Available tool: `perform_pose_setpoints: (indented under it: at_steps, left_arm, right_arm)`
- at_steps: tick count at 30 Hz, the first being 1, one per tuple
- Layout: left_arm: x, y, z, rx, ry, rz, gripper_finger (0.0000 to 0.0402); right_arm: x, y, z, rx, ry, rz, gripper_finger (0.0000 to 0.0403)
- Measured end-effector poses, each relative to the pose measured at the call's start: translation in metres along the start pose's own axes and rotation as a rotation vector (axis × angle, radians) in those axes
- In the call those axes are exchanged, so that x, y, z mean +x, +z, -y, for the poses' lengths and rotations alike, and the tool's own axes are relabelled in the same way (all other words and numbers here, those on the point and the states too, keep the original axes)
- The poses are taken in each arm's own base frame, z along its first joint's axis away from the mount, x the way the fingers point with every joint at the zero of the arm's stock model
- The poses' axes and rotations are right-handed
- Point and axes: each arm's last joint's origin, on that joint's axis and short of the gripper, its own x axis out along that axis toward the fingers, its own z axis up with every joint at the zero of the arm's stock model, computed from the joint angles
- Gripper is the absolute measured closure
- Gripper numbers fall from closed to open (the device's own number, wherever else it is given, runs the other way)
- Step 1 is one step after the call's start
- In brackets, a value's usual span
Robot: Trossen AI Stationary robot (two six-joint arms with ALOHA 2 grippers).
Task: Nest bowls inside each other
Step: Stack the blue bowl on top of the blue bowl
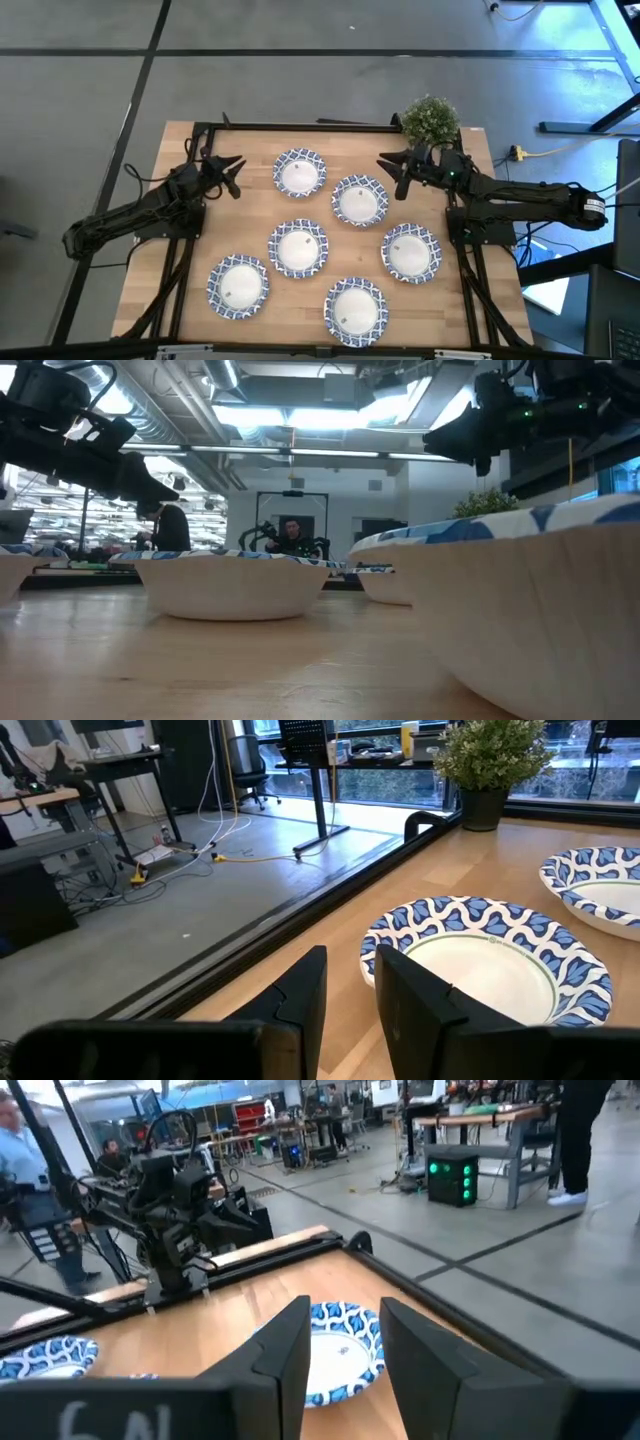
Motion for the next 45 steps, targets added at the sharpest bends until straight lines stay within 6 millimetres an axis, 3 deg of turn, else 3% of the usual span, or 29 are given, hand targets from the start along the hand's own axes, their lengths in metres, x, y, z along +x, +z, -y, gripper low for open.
perform_pose_setpoints:
  at_steps: [12, 22, 29, 45]
  left_arm:
    - [0.0, 0.0, 0.0, 0.0, 0.0, 0.0, 0.0319]
    - [0.0, 0.0, 0.0, 0.0, 0.0, 0.0, 0.0319]
    - [0.0, 0.0, 0.0, 0.0, 0.0, 0.0, 0.0319]
    - [0.0, 0.0, 0.0, 0.0, 0.0, 0.0, 0.0319]
  right_arm:
    - [-0.005, -0.03, 0.005, 0.003, -0.034, -0.324, 0.0279]
    - [-0.007, -0.036, 0.008, 0.097, -0.119, -0.371, 0.0278]
    - [-0.014, -0.048, 0.01, 0.193, -0.176, -0.508, 0.0278]
    - [-0.023, -0.07, 0.009, 0.394, -0.106, -0.669, 0.0279]
